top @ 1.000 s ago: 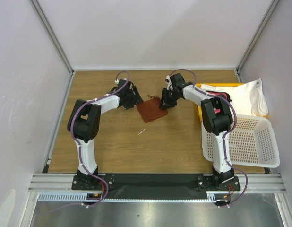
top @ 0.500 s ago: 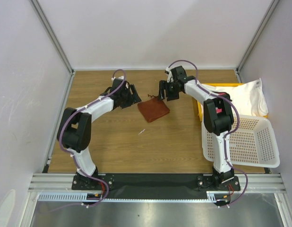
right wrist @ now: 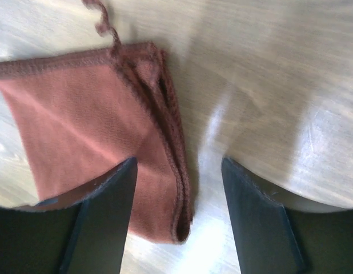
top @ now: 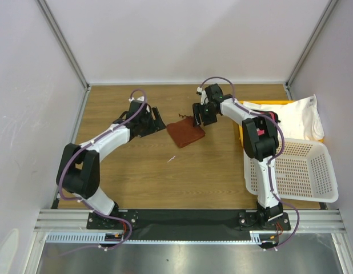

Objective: Fold and stack the towels
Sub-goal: Neatly place the folded towel into the bin

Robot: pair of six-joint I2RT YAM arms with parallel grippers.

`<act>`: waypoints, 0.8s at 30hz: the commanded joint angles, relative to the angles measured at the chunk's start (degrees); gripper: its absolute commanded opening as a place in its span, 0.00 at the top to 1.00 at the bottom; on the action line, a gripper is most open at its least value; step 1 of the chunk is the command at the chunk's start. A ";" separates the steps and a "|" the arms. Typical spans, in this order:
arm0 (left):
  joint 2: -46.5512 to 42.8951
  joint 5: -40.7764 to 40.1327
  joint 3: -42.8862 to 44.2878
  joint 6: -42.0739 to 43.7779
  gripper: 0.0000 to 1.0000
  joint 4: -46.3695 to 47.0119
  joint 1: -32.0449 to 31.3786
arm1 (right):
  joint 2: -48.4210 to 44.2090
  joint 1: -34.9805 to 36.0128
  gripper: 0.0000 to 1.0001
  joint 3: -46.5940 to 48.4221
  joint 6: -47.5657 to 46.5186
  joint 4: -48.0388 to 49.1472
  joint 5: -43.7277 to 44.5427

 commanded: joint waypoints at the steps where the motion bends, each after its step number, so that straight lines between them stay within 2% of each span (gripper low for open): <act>1: -4.85 -1.29 -1.05 1.56 0.21 -0.54 0.15 | 1.38 1.03 0.35 1.77 -2.27 0.17 2.16; 2: -5.29 -1.55 -1.75 1.47 0.21 -0.46 0.15 | 1.64 1.11 0.36 1.51 -2.36 0.08 2.25; 8: -8.98 -2.26 -5.00 0.59 0.21 -0.98 0.15 | 1.29 2.26 0.62 -2.44 -2.45 3.06 1.64; 10: -9.69 -2.52 -5.88 0.59 0.21 -1.16 0.23 | 1.03 2.52 0.67 -4.12 -2.10 4.55 1.02; 11: -9.87 -2.70 -6.14 0.59 0.21 -1.25 0.23 | 0.94 2.52 0.73 -5.51 -2.01 5.08 0.67; 12: -10.39 -2.96 -6.32 0.59 0.21 -1.33 0.23 | 1.03 2.44 0.91 -5.96 -1.57 5.26 0.67; 13: -10.66 -2.96 -6.58 0.76 0.21 -1.42 0.23 | 1.37 2.26 1.00 -6.23 -1.13 5.53 0.75; 19: -12.15 -2.96 -6.41 1.55 0.21 -1.77 0.23 | -2.48 -1.16 1.00 -2.82 2.91 2.74 -2.15; 24: -11.63 -2.96 -5.18 2.61 0.21 -1.69 0.23 | -9.77 -4.15 1.00 4.57 -0.76 -4.30 4.78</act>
